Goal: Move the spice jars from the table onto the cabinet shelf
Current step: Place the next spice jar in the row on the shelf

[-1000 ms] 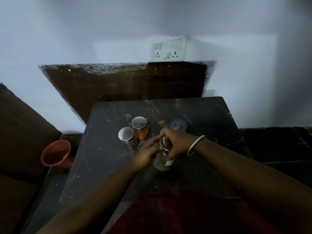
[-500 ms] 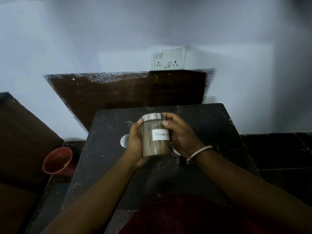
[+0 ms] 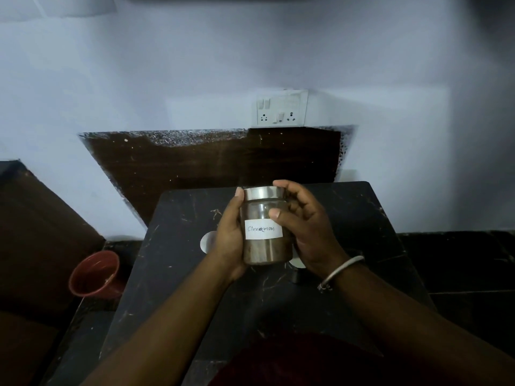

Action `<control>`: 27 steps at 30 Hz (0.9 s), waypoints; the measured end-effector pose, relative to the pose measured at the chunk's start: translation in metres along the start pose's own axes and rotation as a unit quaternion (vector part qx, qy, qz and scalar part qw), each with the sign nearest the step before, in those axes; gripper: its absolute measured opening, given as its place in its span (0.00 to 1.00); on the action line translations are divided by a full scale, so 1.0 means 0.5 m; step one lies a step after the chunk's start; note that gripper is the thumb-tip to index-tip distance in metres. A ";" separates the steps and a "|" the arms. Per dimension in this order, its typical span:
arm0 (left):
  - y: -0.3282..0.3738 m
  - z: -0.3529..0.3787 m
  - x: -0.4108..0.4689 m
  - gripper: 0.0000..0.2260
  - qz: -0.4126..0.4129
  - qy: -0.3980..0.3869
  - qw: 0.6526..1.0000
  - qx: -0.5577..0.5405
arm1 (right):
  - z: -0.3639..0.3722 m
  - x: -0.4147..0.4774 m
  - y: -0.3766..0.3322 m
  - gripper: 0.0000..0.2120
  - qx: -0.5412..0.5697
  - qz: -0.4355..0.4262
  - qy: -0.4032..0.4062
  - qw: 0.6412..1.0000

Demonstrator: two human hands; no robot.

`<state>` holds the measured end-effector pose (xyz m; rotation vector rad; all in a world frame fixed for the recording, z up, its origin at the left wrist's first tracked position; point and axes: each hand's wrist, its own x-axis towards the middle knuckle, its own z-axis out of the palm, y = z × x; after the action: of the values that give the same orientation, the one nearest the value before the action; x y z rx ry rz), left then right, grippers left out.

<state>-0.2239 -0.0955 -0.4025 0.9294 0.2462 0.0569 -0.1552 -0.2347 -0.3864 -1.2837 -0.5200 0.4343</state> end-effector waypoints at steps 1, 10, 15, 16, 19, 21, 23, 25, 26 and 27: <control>0.002 0.003 0.000 0.31 0.001 0.000 1.000 0.002 | 0.001 0.000 -0.001 0.25 0.007 0.000 0.000 1.000; 0.021 0.023 0.001 0.32 0.002 0.005 1.000 0.013 | 0.012 0.006 -0.014 0.24 0.021 -0.015 0.020 0.999; 0.070 0.050 0.006 0.32 0.013 -0.011 1.000 0.012 | 0.018 0.021 -0.053 0.23 0.033 -0.054 0.011 0.998; 0.086 0.060 0.010 0.32 0.018 -0.019 0.999 0.019 | 0.021 0.026 -0.068 0.24 0.036 -0.073 0.012 0.997; 0.169 0.115 0.033 0.34 0.064 -0.042 0.995 0.062 | 0.030 0.071 -0.138 0.26 0.058 -0.155 0.022 0.986; 0.240 0.157 0.052 0.34 0.101 -0.065 0.988 0.093 | 0.037 0.108 -0.205 0.25 0.061 -0.210 0.020 0.976; 0.306 0.202 0.068 0.32 0.141 -0.092 0.979 0.114 | 0.045 0.146 -0.272 0.24 0.045 -0.257 0.018 0.965; 0.368 0.244 0.081 0.31 0.173 -0.119 0.970 0.123 | 0.053 0.180 -0.338 0.24 0.042 -0.302 0.025 0.952; 0.395 0.265 0.086 0.31 0.190 -0.127 0.965 0.126 | 0.057 0.196 -0.366 0.24 0.041 -0.317 0.029 0.947; 0.419 0.283 0.092 0.30 0.207 -0.135 0.961 0.126 | 0.061 0.211 -0.393 0.25 0.039 -0.328 0.033 0.943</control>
<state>-0.1343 -0.0740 -0.1625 1.2193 -0.2037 0.2875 -0.0842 -0.1955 -0.1764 -0.9717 -0.8240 -0.1465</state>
